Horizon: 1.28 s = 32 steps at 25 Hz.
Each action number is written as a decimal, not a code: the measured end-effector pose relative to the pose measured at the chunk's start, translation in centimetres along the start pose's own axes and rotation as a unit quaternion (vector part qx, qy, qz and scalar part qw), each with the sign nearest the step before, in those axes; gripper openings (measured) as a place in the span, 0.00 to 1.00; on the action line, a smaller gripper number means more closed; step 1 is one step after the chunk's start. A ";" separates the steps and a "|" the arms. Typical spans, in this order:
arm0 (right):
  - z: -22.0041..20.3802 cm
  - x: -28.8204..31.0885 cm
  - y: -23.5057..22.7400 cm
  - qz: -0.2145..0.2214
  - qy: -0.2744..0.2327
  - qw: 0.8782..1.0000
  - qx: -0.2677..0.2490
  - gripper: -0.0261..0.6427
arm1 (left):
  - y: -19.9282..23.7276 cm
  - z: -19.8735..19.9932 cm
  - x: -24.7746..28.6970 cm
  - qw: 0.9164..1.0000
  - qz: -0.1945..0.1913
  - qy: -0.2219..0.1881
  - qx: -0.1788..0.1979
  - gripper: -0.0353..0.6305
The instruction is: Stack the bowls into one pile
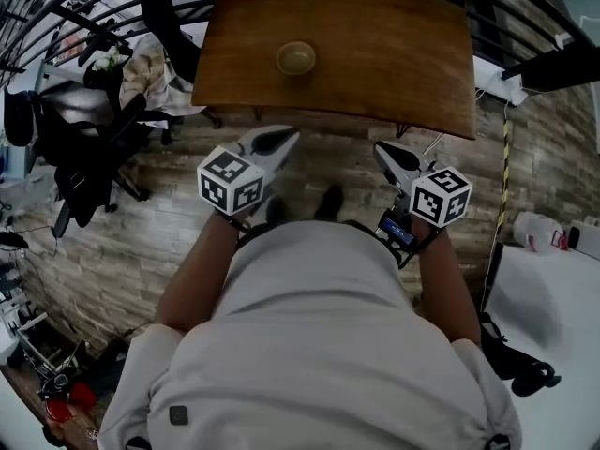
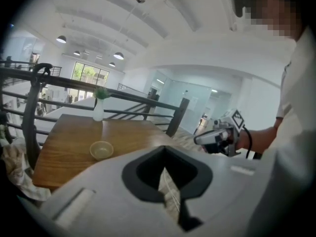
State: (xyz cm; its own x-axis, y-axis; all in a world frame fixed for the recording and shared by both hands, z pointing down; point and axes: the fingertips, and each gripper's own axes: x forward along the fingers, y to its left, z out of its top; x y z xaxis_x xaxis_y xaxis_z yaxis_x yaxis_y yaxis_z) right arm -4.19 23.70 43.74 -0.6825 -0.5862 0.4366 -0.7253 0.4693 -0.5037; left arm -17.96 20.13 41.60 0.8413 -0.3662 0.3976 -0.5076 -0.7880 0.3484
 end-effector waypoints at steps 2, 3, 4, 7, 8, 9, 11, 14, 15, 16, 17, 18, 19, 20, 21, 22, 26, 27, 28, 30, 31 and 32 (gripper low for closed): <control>-0.2 0.3 1.9 -0.006 -0.009 1.000 -0.004 0.05 | 0.0 -0.2 -1.8 1.000 -0.009 -0.003 0.006 0.06; -0.3 0.4 2.9 -0.009 -0.014 1.000 -0.005 0.05 | -0.1 -0.4 -2.8 1.000 -0.013 -0.004 0.009 0.06; -0.4 0.6 3.9 -0.012 -0.019 1.000 -0.006 0.05 | -0.1 -0.5 -3.8 1.000 -0.017 -0.005 0.013 0.06; -0.9 1.2 7.1 -0.017 -0.031 0.999 -0.009 0.05 | -0.8 -0.2 -7.3 0.999 -0.031 -0.017 0.025 0.06; -1.1 1.4 8.3 -0.018 -0.035 0.999 -0.011 0.05 | -1.2 -0.1 -8.5 0.999 -0.037 -0.023 0.030 0.06; -1.2 1.7 9.4 -0.020 -0.039 0.999 -0.013 0.05 | -1.4 0.1 -9.6 0.998 -0.042 -0.027 0.035 0.06; -1.4 2.2 11.5 -0.024 -0.046 0.998 -0.018 0.05 | -1.6 0.2 -11.6 0.997 -0.053 -0.034 0.042 0.06; -1.9 3.1 14.1 -0.028 -0.053 0.998 -0.019 0.05 | -1.2 0.0 -14.0 0.996 -0.065 -0.041 0.044 0.06; -2.0 3.3 14.9 -0.030 -0.055 0.998 -0.020 0.05 | -1.2 -0.1 -14.7 0.996 -0.068 -0.041 0.046 0.06; -2.2 3.4 15.6 -0.033 -0.056 0.998 -0.022 0.05 | -1.1 -0.3 -15.4 0.995 -0.072 -0.041 0.049 0.06; -2.4 3.5 16.2 -0.036 -0.058 0.997 -0.023 0.05 | -1.1 -0.5 -16.0 0.995 -0.076 -0.042 0.050 0.06; -2.5 3.6 16.8 -0.040 -0.060 0.997 -0.024 0.05 | -1.0 -0.7 -16.5 0.995 -0.080 -0.043 0.050 0.06; -2.7 3.7 17.2 -0.044 -0.063 0.997 -0.024 0.05 | -0.7 -0.8 -17.1 0.994 -0.084 -0.044 0.048 0.06; -2.8 3.9 17.6 -0.047 -0.065 0.996 -0.023 0.05 | -0.4 -0.9 -17.6 0.994 -0.087 -0.046 0.045 0.06; -2.9 4.0 17.9 -0.051 -0.067 0.996 -0.022 0.05 | -0.1 -0.9 -18.1 0.994 -0.088 -0.048 0.043 0.06; -3.0 4.1 18.2 -0.054 -0.069 0.996 -0.021 0.05 | 0.3 -0.9 -18.6 0.994 -0.088 -0.049 0.044 0.06; -3.0 4.5 19.1 -0.064 -0.075 0.995 -0.024 0.05 | 1.3 -0.9 -19.8 0.993 -0.090 -0.053 0.046 0.06; -3.1 4.6 19.3 -0.067 -0.077 0.995 -0.024 0.05 | 1.6 -0.9 -20.0 0.993 -0.092 -0.053 0.045 0.06; -3.1 4.7 19.4 -0.069 -0.077 0.994 -0.022 0.05 | 1.7 -1.0 -20.2 0.993 -0.094 -0.054 0.044 0.06; -3.1 4.8 19.7 -0.073 -0.077 0.994 -0.020 0.05 | 2.0 -1.0 -20.4 0.993 -0.098 -0.054 0.043 0.06; -3.1 4.9 19.7 -0.074 -0.077 0.994 -0.020 0.05 | 2.1 -1.0 -20.4 0.993 -0.099 -0.054 0.043 0.06; -3.1 5.0 19.8 -0.075 -0.076 0.994 -0.019 0.05 | 2.2 -1.0 -20.4 0.993 -0.101 -0.054 0.043 0.06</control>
State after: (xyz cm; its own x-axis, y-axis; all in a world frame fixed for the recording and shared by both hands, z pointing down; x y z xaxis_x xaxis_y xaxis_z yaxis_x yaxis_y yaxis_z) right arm -22.20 32.13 38.26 -0.5470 -0.7435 0.3848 -0.8228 0.3926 -0.4110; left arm -36.42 26.37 35.07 0.9416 -0.2441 0.2321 -0.3131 -0.8881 0.3365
